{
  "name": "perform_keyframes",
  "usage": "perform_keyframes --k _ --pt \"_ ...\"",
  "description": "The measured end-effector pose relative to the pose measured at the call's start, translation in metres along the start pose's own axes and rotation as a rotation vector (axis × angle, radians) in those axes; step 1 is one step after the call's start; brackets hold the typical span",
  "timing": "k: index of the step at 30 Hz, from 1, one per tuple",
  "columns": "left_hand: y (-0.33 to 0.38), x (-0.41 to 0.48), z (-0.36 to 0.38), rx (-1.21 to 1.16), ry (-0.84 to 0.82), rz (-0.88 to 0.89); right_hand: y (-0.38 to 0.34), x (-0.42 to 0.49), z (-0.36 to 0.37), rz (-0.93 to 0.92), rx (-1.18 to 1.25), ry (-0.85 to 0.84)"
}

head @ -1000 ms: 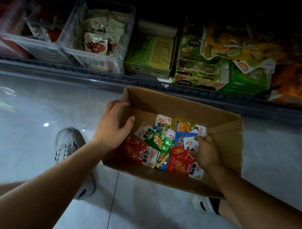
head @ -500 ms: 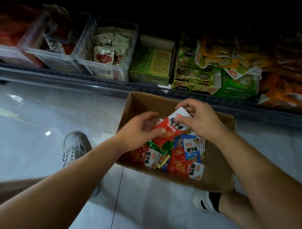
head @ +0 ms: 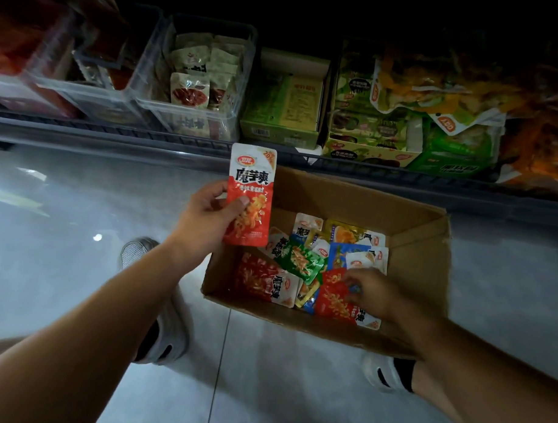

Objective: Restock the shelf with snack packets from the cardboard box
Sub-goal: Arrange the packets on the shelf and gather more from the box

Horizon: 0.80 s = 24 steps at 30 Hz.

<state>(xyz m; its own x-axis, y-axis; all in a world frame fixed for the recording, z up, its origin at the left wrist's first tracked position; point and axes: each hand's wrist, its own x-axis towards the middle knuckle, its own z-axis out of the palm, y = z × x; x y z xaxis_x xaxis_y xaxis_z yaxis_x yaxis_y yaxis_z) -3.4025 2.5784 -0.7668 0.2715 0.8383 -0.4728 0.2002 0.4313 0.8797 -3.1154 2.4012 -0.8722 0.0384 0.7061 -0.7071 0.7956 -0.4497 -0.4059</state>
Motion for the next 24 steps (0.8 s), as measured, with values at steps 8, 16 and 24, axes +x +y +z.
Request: perform_keyframes --k 8,16,24 --pt "-0.001 -0.002 0.005 0.026 -0.018 0.001 0.008 0.008 0.019 0.036 -0.225 -0.018" --pt "0.005 -0.008 0.008 0.032 -0.027 0.034 -0.049 -0.013 -0.06 -0.137 0.284 0.083" --pt "0.016 -0.024 0.022 -0.122 -0.109 -0.052 -0.142 -0.059 -0.146 -0.289 0.286 -0.07"
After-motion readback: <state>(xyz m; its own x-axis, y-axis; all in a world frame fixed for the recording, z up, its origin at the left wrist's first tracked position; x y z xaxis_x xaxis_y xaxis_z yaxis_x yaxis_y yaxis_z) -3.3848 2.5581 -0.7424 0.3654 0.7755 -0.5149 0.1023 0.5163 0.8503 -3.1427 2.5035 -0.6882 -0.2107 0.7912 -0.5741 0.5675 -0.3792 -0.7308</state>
